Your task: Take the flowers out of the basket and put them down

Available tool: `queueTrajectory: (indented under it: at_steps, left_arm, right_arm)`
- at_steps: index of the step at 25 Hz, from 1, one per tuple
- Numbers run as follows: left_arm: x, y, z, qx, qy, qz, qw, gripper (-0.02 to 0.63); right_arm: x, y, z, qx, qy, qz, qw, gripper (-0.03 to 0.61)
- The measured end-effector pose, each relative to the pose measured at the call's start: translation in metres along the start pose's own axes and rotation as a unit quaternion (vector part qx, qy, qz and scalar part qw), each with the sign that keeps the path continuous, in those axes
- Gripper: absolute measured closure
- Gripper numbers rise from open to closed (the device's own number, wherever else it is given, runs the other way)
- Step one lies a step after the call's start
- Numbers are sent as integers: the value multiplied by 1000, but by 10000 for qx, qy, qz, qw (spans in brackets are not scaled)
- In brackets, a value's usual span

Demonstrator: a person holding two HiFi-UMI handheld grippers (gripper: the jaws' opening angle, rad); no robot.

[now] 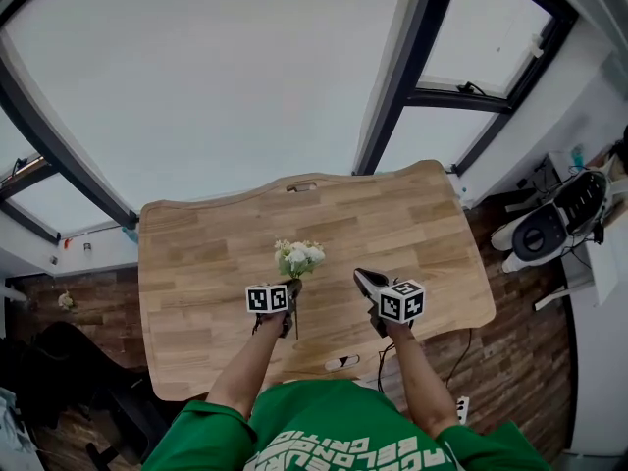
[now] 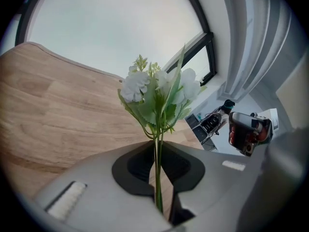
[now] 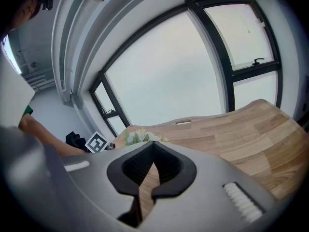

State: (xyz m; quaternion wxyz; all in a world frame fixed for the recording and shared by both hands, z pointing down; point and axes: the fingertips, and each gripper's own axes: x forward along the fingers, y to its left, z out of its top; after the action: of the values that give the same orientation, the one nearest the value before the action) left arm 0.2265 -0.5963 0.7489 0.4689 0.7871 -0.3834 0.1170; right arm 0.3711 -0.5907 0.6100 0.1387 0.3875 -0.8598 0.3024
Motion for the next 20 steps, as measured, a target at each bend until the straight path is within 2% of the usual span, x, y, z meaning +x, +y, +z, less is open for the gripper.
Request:
queueTrajectory:
  at_steps: [10, 13, 20]
  left_arm:
    - [40, 25, -28, 238, 651, 113, 9975, 564]
    - [48, 32, -42, 163, 810, 173, 9964, 561]
    - [59, 28, -72, -113, 827, 154, 9964, 551]
  right_arm:
    - [-11, -8, -64, 399, 528, -128, 9977, 572]
    - [-18, -15, -73, 498, 587, -186, 9969, 572]
    - [-27, -29, -100, 592, 820, -253, 9946, 572]
